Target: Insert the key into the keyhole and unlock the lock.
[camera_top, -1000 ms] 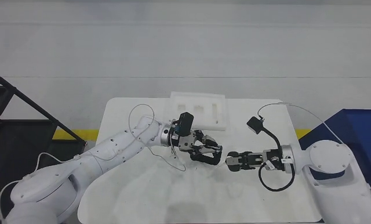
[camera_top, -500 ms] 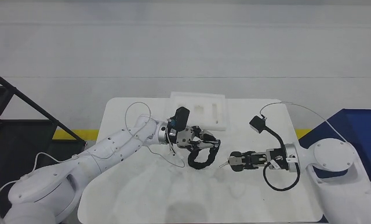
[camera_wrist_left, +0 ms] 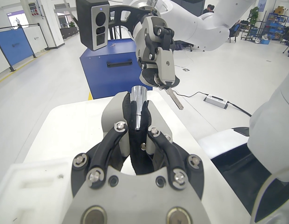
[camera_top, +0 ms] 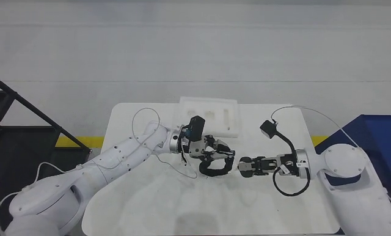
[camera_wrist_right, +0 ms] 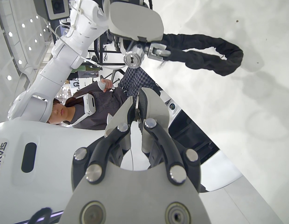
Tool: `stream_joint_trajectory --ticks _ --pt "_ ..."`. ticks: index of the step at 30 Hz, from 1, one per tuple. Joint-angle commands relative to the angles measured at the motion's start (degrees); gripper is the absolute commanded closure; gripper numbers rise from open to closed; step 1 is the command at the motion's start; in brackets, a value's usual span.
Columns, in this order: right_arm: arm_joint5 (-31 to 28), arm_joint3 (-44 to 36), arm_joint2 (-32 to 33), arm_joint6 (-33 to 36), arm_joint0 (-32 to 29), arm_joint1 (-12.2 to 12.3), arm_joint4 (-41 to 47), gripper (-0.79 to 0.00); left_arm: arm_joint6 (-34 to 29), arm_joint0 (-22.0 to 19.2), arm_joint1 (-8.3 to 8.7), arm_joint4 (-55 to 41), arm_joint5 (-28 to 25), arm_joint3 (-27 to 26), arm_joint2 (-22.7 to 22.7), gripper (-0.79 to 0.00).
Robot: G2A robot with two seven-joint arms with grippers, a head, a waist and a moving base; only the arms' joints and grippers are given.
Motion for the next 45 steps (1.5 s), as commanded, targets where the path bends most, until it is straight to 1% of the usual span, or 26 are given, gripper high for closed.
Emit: stream_joint_trajectory --ticks 1,11,18,31,36,39,45 --pt "0.33 0.42 -0.88 -0.03 0.72 0.07 -0.11 0.0 -1.05 0.25 -0.13 0.14 -0.67 -0.54 -0.66 0.0" --pt "1.06 1.75 -2.97 -0.09 2.91 0.57 0.61 0.0 -3.14 1.68 -0.9 1.44 -3.19 -1.69 -3.35 0.0" --pt "0.67 0.64 -4.2 1.47 3.66 1.06 0.82 0.0 -5.03 1.89 -1.32 1.34 -3.19 -1.46 -3.34 0.0" --pt "0.39 0.84 -6.68 1.39 5.77 1.69 1.34 0.0 -7.51 0.6 -1.9 -0.29 -3.19 -1.47 -1.47 0.0" --pt "0.52 -0.92 -5.36 1.12 4.8 2.23 1.74 0.0 -5.97 0.84 -1.92 -0.34 -3.12 0.14 -3.12 0.0" --pt "0.82 -4.21 -3.14 -1.38 2.66 2.66 1.35 0.0 -4.65 1.71 -1.84 1.19 -1.68 0.83 -4.55 0.0" --pt "1.9 -12.58 -0.5 -10.4 -3.04 3.24 -3.91 0.0 -1.15 3.52 -1.47 7.56 2.69 0.26 -6.84 0.0"
